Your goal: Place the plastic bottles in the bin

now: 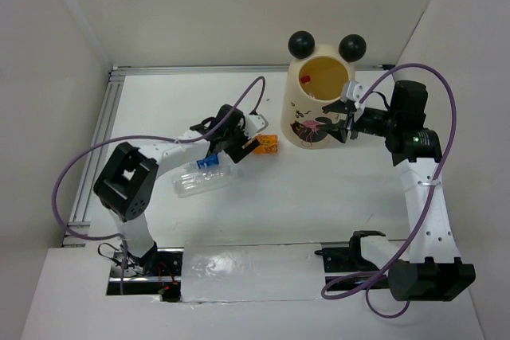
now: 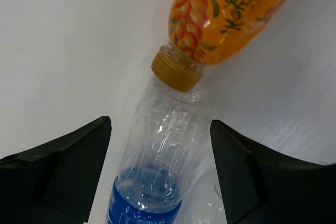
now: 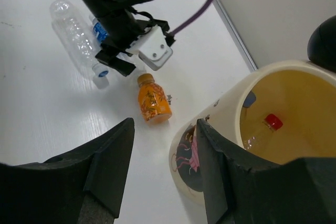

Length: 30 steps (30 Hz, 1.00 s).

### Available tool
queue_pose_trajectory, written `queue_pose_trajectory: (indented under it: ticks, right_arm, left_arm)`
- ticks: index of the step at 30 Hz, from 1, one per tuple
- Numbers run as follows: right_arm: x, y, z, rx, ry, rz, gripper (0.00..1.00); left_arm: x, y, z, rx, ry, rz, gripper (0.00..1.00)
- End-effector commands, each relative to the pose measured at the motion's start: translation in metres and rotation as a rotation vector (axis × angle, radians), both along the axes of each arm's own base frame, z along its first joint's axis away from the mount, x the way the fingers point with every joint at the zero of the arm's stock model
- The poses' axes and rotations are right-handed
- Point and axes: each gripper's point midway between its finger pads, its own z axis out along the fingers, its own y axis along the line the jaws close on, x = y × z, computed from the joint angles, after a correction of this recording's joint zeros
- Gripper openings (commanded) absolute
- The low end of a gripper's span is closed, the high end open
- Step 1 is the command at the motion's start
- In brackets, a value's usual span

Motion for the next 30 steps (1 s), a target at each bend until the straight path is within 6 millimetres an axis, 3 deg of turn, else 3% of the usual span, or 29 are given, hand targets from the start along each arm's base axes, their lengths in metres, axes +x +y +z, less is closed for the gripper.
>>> queue_pose_trajectory:
  ticks: [1, 10, 13, 16, 18, 22, 23, 25, 26, 28, 30]
  right_arm:
    - [-0.013, -0.001, 0.001, 0.006, 0.015, -0.006, 0.58]
    - [-0.013, -0.003, 0.001, 0.008, 0.023, -0.039, 0.62]
    - [-0.012, -0.003, -0.001, 0.014, 0.03, -0.042, 0.62]
    - [-0.012, -0.003, -0.001, 0.014, 0.03, -0.042, 0.62]
    - [-0.012, -0.003, -0.001, 0.014, 0.03, -0.042, 0.62]
    - [-0.017, -0.003, -0.004, 0.014, 0.032, -0.042, 0.62]
    - [-0.016, -0.005, -0.008, 0.015, 0.043, -0.051, 0.62]
    - [-0.017, -0.005, -0.01, 0.019, 0.046, -0.053, 0.62]
    - [-0.02, -0.005, -0.011, 0.019, 0.044, -0.053, 0.62]
    - [-0.019, -0.007, -0.015, 0.011, 0.049, -0.073, 0.58]
    - [-0.019, -0.01, -0.027, 0.0, 0.07, -0.096, 0.51]
  left_arm:
    - [0.021, -0.006, -0.004, -0.013, 0.013, -0.077, 0.88]
    - [0.013, 0.002, -0.03, -0.019, 0.089, -0.061, 0.84]
    - [0.01, 0.004, -0.039, -0.008, 0.124, -0.052, 0.71]
    - [0.015, 0.009, -0.035, 0.014, 0.113, -0.007, 0.44]
    - [0.021, 0.013, -0.025, 0.019, 0.082, 0.023, 0.36]
    - [0.055, 0.048, 0.024, 0.001, -0.045, 0.21, 0.16]
    - [0.068, 0.048, 0.061, -0.052, -0.115, 0.23, 0.15]
    - [0.076, 0.048, 0.104, -0.113, -0.176, 0.255, 0.14]
    - [0.086, 0.047, 0.144, -0.184, -0.242, 0.272, 0.14]
    - [0.08, 0.04, 0.208, -0.298, -0.328, 0.252, 0.14]
    - [0.065, 0.013, 0.267, -0.473, -0.375, 0.166, 0.13]
